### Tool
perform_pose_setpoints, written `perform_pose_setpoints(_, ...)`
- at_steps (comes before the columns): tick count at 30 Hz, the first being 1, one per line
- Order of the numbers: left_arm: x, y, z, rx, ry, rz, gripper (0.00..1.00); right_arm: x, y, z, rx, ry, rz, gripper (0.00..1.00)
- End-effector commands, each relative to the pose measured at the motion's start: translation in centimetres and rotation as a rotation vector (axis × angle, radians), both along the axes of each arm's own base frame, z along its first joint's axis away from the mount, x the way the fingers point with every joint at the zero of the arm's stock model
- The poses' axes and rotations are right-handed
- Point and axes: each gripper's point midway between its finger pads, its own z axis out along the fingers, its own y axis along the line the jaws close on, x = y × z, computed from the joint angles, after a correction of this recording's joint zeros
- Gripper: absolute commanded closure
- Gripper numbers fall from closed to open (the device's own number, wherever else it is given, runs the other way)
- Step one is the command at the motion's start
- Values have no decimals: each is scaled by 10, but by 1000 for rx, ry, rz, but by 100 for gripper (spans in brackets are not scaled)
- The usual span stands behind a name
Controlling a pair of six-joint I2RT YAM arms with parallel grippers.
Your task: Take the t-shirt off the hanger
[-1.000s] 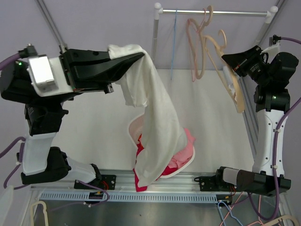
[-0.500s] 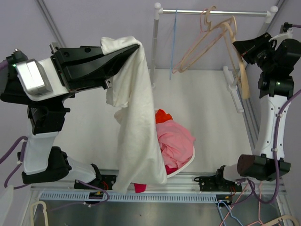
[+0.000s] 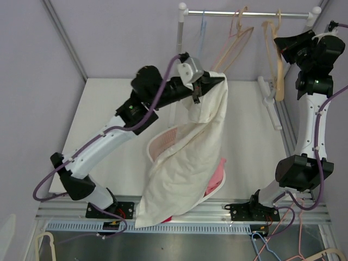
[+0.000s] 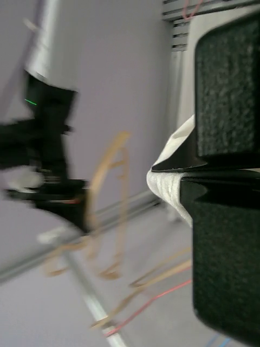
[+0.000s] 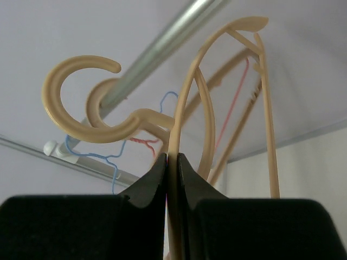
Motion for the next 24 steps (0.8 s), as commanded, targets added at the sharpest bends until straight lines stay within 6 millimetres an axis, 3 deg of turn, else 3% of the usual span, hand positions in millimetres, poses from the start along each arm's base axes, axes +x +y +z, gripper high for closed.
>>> perform_pose_setpoints(1,45,1,-36,-75,209,155,99,-11,-6,68,-36,-202,-43,100)
perform_pose_setpoints(2,60,-5,-96,-5,311,203,100,-9,-7,69,-37,-207,-45,100)
perform_pose_setpoints(5,66,13,-116,-134,485,271,99,2,-9,68,-36,-202,-45,100)
perform_pose_setpoints(6,64,12,-176,-96,613,281,100,6,-10,67,-34,-199,-40,100)
perform_pose_setpoints(7,62,15,-194,-92,675,293,99,10,-10,65,-30,-191,-35,100)
perform_pose_setpoints(8,69,28,-226,-89,752,387,99,23,-12,51,-19,-155,-31,100)
perform_pose_setpoints(10,63,43,-298,-22,911,480,99,30,-12,51,-6,-151,-22,100)
perform_pose_setpoints(11,62,53,-306,-37,924,516,99,34,-13,48,0,-144,-20,100)
perform_pose_setpoints(13,48,79,-365,-5,1009,604,99,41,-15,40,7,-130,-23,100)
perform_pose_setpoints(15,43,100,-368,-62,1029,661,99,45,-17,36,9,-129,-28,100)
perform_pose_setpoints(17,26,119,-409,-9,1101,715,99,48,-19,33,12,-123,-32,100)
perform_pose_setpoints(21,13,139,-451,50,1164,797,100,51,-19,28,19,-111,-32,100)
perform_pose_setpoints(24,13,138,-446,73,1135,784,99,48,-16,24,15,-103,-22,100)
